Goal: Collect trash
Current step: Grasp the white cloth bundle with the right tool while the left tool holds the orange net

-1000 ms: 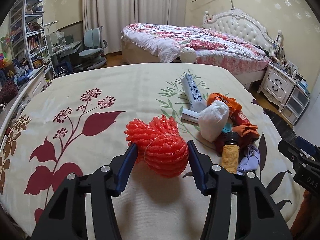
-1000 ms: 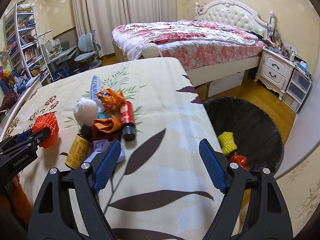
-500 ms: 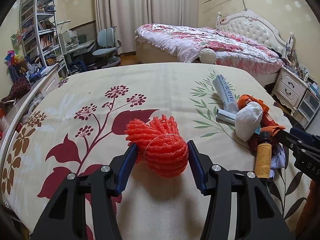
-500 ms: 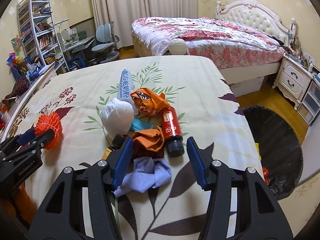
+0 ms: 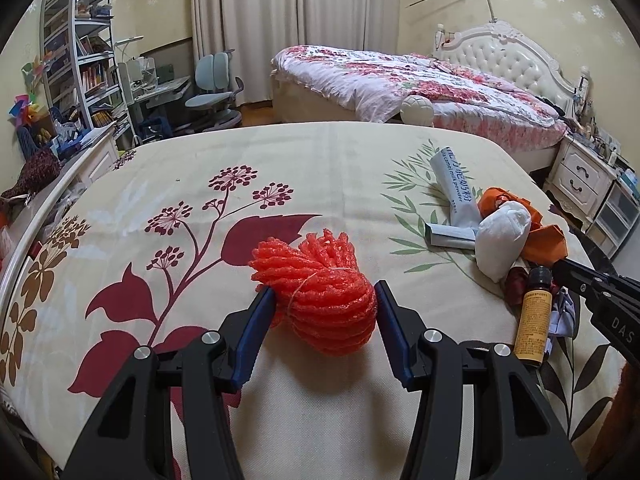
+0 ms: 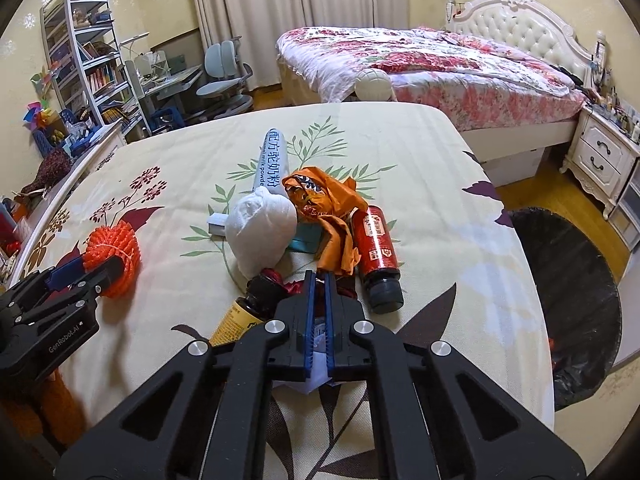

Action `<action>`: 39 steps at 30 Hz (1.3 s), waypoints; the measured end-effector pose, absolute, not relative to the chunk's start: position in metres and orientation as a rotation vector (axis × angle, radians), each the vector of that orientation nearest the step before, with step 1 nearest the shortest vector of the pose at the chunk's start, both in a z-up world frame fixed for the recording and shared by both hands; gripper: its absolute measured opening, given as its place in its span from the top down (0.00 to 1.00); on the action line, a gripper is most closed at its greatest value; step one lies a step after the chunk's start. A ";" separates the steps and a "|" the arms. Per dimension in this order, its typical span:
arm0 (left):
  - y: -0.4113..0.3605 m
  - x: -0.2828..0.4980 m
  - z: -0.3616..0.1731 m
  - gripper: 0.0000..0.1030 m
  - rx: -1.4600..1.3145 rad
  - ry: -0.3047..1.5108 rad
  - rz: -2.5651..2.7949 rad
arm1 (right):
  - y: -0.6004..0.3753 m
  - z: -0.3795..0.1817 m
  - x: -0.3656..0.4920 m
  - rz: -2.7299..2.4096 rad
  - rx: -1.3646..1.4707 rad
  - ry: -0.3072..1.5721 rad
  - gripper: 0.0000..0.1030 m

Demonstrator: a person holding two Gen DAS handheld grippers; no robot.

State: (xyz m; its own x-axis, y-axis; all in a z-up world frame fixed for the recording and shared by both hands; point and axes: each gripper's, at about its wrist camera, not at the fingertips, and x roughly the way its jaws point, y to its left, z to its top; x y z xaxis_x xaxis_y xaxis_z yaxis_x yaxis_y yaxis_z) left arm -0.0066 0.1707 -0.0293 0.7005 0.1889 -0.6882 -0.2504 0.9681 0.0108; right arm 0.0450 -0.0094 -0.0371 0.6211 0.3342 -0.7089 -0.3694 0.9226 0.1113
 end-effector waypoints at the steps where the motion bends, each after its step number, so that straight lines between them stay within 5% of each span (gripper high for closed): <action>1: 0.171 -0.007 -0.029 0.49 -0.086 0.756 0.245 | -0.010 -0.037 0.045 0.403 -0.045 0.803 0.96; 8: 0.172 -0.006 -0.029 0.49 -0.089 0.756 0.245 | -0.015 -0.038 0.049 0.397 -0.029 0.825 0.92; 9: 0.171 -0.007 -0.028 0.49 -0.088 0.755 0.245 | -0.017 -0.038 0.050 0.389 -0.020 0.823 0.88; 11: 0.173 -0.007 -0.028 0.49 -0.086 0.753 0.248 | -0.020 -0.037 0.050 0.372 -0.014 0.816 0.62; 12: 0.173 -0.007 -0.027 0.49 -0.085 0.751 0.251 | -0.022 -0.036 0.050 0.363 -0.011 0.807 0.60; 39: 0.210 -0.007 -0.023 0.49 -0.094 0.738 0.334 | 0.026 -0.023 0.064 0.461 -0.041 0.788 0.60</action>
